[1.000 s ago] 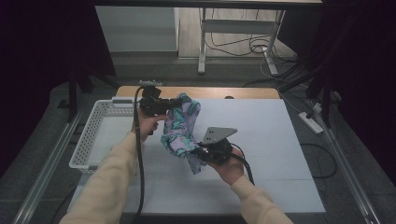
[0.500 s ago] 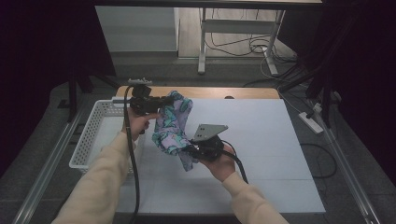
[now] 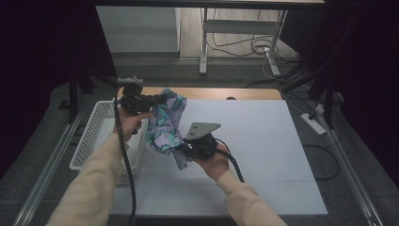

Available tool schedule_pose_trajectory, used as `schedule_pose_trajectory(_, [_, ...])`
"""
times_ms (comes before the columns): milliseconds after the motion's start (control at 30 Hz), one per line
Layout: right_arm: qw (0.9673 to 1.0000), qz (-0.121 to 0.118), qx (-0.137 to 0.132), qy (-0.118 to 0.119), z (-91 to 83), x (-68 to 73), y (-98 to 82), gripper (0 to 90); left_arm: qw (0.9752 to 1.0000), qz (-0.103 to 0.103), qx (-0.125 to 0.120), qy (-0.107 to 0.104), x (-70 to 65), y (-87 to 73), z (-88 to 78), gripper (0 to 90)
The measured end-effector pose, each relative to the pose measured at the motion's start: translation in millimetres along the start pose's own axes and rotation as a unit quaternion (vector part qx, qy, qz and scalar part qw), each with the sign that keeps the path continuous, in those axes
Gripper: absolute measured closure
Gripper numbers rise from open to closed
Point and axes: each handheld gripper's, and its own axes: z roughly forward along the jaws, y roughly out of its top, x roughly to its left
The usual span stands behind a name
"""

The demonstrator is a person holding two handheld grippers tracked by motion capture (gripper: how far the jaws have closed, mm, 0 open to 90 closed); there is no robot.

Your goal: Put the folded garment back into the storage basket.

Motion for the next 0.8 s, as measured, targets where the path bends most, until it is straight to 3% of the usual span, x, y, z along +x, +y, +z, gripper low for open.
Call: schedule_pose_trajectory(800, [0.9998, -0.01, -0.009, 0.017, 42.5, 4.2, 34.3, 80.6, 0.9994, -0.01, -0.022, 0.027, 29.2, 0.9, -49.2, 80.7])
